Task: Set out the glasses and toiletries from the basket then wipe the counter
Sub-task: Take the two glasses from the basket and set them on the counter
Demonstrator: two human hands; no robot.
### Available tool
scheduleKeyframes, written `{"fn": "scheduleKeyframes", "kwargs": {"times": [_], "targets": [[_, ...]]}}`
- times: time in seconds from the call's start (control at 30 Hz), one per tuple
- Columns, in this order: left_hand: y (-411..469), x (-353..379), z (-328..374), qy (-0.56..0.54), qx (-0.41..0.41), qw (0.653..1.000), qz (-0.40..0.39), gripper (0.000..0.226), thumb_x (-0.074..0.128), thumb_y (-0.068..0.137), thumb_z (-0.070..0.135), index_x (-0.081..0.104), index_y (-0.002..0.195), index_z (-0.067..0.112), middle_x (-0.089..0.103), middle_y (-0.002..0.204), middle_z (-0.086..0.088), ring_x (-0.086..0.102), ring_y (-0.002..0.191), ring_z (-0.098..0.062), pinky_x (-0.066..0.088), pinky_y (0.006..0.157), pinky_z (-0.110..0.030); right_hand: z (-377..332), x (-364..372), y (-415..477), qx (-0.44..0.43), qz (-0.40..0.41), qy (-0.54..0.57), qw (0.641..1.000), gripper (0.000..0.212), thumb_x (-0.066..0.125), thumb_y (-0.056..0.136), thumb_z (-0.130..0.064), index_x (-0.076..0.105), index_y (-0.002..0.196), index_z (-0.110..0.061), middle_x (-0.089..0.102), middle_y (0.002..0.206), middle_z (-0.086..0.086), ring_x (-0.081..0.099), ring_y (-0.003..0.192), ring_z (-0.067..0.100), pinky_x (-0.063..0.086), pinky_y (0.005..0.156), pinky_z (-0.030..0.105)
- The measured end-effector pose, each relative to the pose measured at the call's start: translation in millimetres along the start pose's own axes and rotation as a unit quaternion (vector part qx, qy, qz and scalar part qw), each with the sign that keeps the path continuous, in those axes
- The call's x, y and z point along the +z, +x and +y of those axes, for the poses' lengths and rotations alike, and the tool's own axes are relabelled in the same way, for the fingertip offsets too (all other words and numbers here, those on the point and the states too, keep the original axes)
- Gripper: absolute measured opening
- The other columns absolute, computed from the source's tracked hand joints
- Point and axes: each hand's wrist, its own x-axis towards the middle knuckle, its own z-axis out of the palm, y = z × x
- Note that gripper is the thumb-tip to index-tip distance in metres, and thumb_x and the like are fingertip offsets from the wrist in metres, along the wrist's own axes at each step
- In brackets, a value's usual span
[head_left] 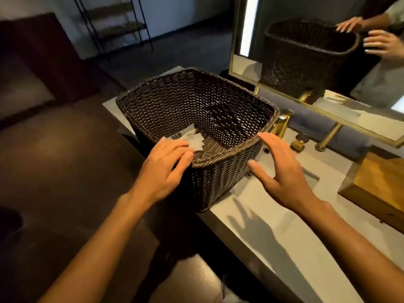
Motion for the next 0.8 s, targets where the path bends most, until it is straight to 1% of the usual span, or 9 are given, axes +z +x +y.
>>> {"fn": "scheduleKeyframes", "kwargs": {"times": [0.07,0.13,0.2,0.3,0.37,0.43,0.57,0.7,0.8], "targets": [[5,2,-4,0.042,-0.029,0.998,-0.025,0.053,0.037,0.103,0.045,0.076,0.117,0.012,0.071,0.128,-0.001,0.061,0.127,-0.021,0.023,0.124,-0.054,8,2,23,-0.023,-0.028,-0.004,0.999,0.063,0.053,0.098,-0.048,0.038,0.151,-0.018,0.039,0.154,0.006,0.033,0.145,0.018,0.025,0.120,0.034],[5,9,-8,0.071,-0.050,0.996,-0.029,0.068,0.027,0.104,0.058,0.077,0.116,0.013,0.071,0.127,0.001,0.058,0.130,-0.021,0.021,0.125,-0.055,19,11,40,-0.045,-0.069,-0.042,0.996,0.063,0.046,0.098,-0.055,0.042,0.149,-0.017,0.042,0.151,0.008,0.035,0.144,0.023,0.022,0.121,0.048],[9,10,-14,0.083,-0.078,0.993,-0.017,0.078,0.017,0.103,0.062,0.077,0.116,0.015,0.071,0.127,0.002,0.056,0.131,-0.021,0.019,0.125,-0.053,31,18,50,-0.055,-0.093,-0.070,0.992,0.063,0.039,0.098,-0.061,0.049,0.145,-0.020,0.046,0.147,0.007,0.037,0.142,0.025,0.014,0.121,0.056],[13,9,-17,0.095,-0.110,0.989,-0.018,0.071,0.022,0.103,0.060,0.076,0.118,0.015,0.069,0.130,0.002,0.053,0.135,-0.022,0.015,0.126,-0.047,46,24,52,-0.072,-0.082,-0.058,0.992,0.057,0.036,0.099,-0.063,0.058,0.134,-0.024,0.051,0.139,0.001,0.040,0.138,0.022,0.008,0.121,0.058],[14,11,-16,0.092,-0.123,0.988,-0.012,0.057,0.032,0.102,0.048,0.077,0.117,0.015,0.068,0.132,0.001,0.052,0.136,-0.022,0.015,0.127,-0.049,49,27,52,-0.079,-0.076,-0.041,0.993,0.055,0.037,0.099,-0.063,0.059,0.132,-0.025,0.052,0.137,0.000,0.040,0.138,0.022,0.009,0.121,0.059],[13,12,-15,0.083,-0.130,0.988,-0.002,0.052,0.034,0.102,0.041,0.077,0.116,0.015,0.068,0.132,0.001,0.051,0.137,-0.022,0.016,0.126,-0.052,52,30,51,-0.086,-0.067,-0.037,0.993,0.054,0.039,0.099,-0.061,0.061,0.131,-0.024,0.052,0.136,0.001,0.041,0.137,0.023,0.010,0.120,0.060],[13,14,-12,0.066,-0.142,0.988,0.008,0.054,0.033,0.104,0.045,0.077,0.114,0.016,0.068,0.130,0.002,0.050,0.136,-0.019,0.016,0.126,-0.053,56,30,50,-0.091,-0.063,-0.025,0.994,0.053,0.041,0.098,-0.060,0.062,0.130,-0.024,0.051,0.137,0.001,0.041,0.137,0.024,0.009,0.122,0.056],[12,16,-13,0.062,-0.140,0.988,0.010,0.048,0.036,0.101,0.037,0.077,0.115,0.016,0.068,0.131,0.003,0.050,0.136,-0.020,0.016,0.126,-0.053,59,32,48,-0.098,-0.073,-0.020,0.992,0.053,0.040,0.098,-0.060,0.063,0.130,-0.025,0.050,0.138,0.001,0.041,0.137,0.024,0.005,0.123,0.052],[12,16,-16,0.057,-0.133,0.989,0.010,0.051,0.035,0.103,0.044,0.077,0.116,0.018,0.066,0.132,0.005,0.049,0.137,-0.020,0.015,0.126,-0.052,57,29,48,-0.094,-0.089,-0.018,0.991,0.055,0.038,0.098,-0.061,0.062,0.132,-0.025,0.050,0.138,0.001,0.041,0.137,0.023,0.007,0.122,0.054]]}}
